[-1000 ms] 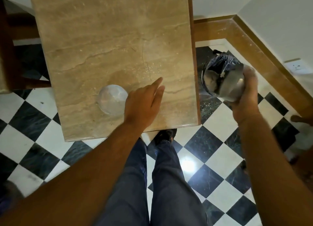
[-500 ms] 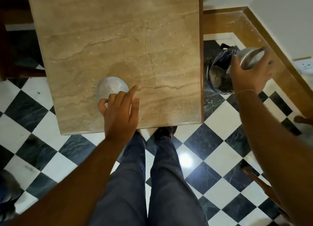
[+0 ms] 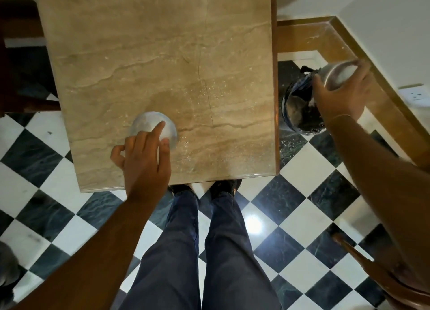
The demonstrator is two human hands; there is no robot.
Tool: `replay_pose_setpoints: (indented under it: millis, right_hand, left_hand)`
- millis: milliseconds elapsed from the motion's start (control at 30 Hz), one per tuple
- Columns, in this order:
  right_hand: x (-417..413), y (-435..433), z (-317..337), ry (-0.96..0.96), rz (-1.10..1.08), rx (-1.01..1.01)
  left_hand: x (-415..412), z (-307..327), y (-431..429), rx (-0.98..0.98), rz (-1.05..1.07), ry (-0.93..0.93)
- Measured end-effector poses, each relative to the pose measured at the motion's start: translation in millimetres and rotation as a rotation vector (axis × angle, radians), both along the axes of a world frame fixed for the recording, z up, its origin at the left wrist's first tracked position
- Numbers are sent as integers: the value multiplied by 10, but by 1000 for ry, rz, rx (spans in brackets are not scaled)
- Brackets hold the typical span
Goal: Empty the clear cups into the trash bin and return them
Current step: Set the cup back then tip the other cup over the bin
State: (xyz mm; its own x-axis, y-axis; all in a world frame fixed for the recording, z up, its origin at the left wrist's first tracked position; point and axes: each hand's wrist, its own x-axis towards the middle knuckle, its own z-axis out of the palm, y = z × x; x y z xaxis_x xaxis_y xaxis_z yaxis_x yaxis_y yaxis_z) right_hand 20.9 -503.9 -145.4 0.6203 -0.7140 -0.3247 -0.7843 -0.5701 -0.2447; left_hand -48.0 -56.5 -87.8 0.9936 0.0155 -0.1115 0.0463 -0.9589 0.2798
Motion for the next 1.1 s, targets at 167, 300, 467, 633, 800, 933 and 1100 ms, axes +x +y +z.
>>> replay_pose_setpoints:
  millis: [167,300,467,633,800,933,1100]
  right_hand:
    - [-25,-65,-27,-116,-184,170]
    - [-90,24,285,-339,-573,910]
    - [-319,341,632,-383,-790,1466]
    - [-308,787,751,-248,-692,1485]
    - [-308,1265,585,-57,-354,1262]
    - [-324,1589,422,39,-158,911]
    - [-347,1787,341,-4,-122,855]
  left_hand:
    - [30,19,50,25,40,41]
    - [109,-30,34,7,104,175]
    - [282,-137,-19,-17,95,378]
    - [368,-170,-66,13,63,487]
    - [401,-174,-36,120,27,490]
    - [434,-184,50,78,27,442]
    - [439,-115,83,29,49,422]
